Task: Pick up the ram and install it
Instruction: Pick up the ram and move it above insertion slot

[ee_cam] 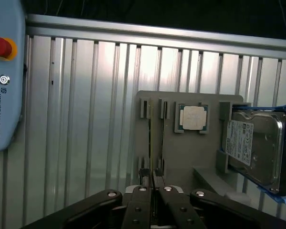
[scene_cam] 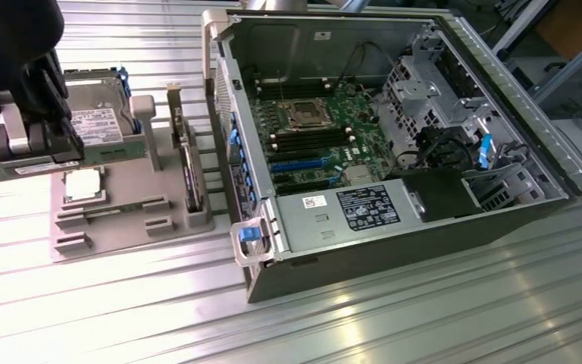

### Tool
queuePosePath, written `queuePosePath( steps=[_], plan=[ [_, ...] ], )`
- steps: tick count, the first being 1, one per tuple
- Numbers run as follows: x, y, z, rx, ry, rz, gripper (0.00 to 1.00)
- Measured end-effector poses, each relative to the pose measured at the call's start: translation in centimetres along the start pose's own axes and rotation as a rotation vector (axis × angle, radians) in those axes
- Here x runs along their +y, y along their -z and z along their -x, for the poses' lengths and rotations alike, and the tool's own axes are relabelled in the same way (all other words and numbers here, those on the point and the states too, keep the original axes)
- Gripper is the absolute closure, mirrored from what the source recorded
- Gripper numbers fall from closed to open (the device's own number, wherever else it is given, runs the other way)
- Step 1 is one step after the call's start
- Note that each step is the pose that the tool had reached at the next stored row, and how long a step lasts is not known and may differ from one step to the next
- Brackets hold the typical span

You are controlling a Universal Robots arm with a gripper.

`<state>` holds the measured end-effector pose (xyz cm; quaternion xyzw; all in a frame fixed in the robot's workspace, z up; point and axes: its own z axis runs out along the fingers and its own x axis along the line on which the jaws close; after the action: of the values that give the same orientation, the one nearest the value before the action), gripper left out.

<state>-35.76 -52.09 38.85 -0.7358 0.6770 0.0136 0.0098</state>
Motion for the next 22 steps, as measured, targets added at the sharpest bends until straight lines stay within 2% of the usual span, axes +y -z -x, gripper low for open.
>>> queuePosePath(
  steps=[2,9,12,16,19,22],
  plan=[
    [-0.15,0.02,0.0,0.0012,0.000,0.0003,0.88],
    [-5.98,0.00,-0.5,0.0054,0.000,0.0005,0.88],
    [-7.93,-0.01,-0.7,0.0062,0.000,0.0006,0.88],
    [-10.08,-0.01,-0.8,0.0065,0.001,0.0006,0.88],
    [-12.34,0.00,-1.0,0.0065,0.002,0.0007,0.88],
    [-15.38,0.01,-1.3,0.0065,0.004,0.0007,0.88]
  ],
)
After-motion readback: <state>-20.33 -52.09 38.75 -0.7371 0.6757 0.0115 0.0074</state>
